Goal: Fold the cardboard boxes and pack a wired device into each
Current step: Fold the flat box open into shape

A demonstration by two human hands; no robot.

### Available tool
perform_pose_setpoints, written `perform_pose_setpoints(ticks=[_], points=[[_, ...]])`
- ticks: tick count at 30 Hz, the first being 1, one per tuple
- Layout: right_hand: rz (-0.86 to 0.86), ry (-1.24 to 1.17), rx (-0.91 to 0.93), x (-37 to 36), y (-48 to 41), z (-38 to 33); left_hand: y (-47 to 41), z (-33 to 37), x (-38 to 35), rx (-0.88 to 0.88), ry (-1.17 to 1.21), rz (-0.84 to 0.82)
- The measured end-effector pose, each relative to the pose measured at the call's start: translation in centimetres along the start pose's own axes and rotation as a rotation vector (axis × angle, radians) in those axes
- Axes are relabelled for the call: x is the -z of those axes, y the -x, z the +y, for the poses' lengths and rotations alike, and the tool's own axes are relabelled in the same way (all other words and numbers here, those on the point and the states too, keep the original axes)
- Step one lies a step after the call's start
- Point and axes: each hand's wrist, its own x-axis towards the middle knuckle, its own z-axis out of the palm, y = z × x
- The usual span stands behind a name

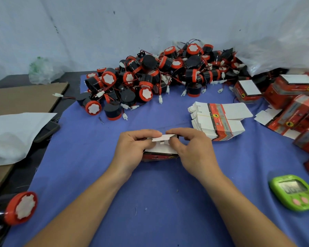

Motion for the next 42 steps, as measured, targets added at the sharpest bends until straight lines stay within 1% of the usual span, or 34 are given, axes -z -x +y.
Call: perform_pose_setpoints(ticks=[2,4,6,7,9,14,18,20,24,27,30,33,36,40,42], points=[[-0.04,0.006,-0.019,0.1,-0.1,0.1,-0.2,0.0,0.3,-0.008,-0.02,-0.039],[-0.131,-0.027,-0.057,0.8,-0.3,0.2,-0.1,0.0,0.4,-0.013,-0.019,-0.064],[-0.208,-0.1,-0.08,1.3,-0.4,0.2,-0.2,-0.3,0.4,-0.065,-0.086,-0.058],[-0.216,-0.103,-0.078,1.3,-0.3,0.1,-0.2,-0.4,0.3,-0.092,-0.127,-0.053],[-0.188,-0.056,-0.053,1.0,-0.2,0.0,-0.3,-0.6,0.2,-0.108,-0.161,-0.033],[-0.085,0.016,-0.058,0.3,-0.3,0.0,0.0,-0.9,0.1,-0.107,-0.169,0.049],[0.014,0.12,0.036,0.0,0.3,-0.1,0.5,-0.8,-0.4,-0.247,-0.301,0.09],[0.032,0.16,0.069,0.0,0.5,-0.2,0.6,-0.8,-0.6,-0.276,-0.302,0.105],[0.004,0.215,0.073,0.2,0.5,-0.2,0.7,-0.9,-0.7,-0.273,-0.227,0.133],[-0.035,0.271,0.078,0.0,0.7,-0.2,0.6,-0.8,-0.6,-0.221,-0.084,0.132],[-0.058,0.223,0.052,-0.1,0.9,-0.3,0.5,-0.5,-0.5,-0.157,0.037,0.09],[-0.059,0.262,0.043,-0.1,1.0,-0.7,0.6,-0.5,-0.3,-0.176,-0.052,0.066],[-0.021,0.357,0.026,-0.3,1.1,-1.3,0.5,-0.7,-0.3,-0.19,-0.13,0.09],[0.063,0.498,0.077,-0.6,1.4,-1.9,0.5,-1.1,-0.5,-0.235,-0.184,0.122],[0.09,0.522,0.105,-0.7,1.6,-1.8,0.6,-1.1,-0.6,-0.263,-0.2,0.126]])
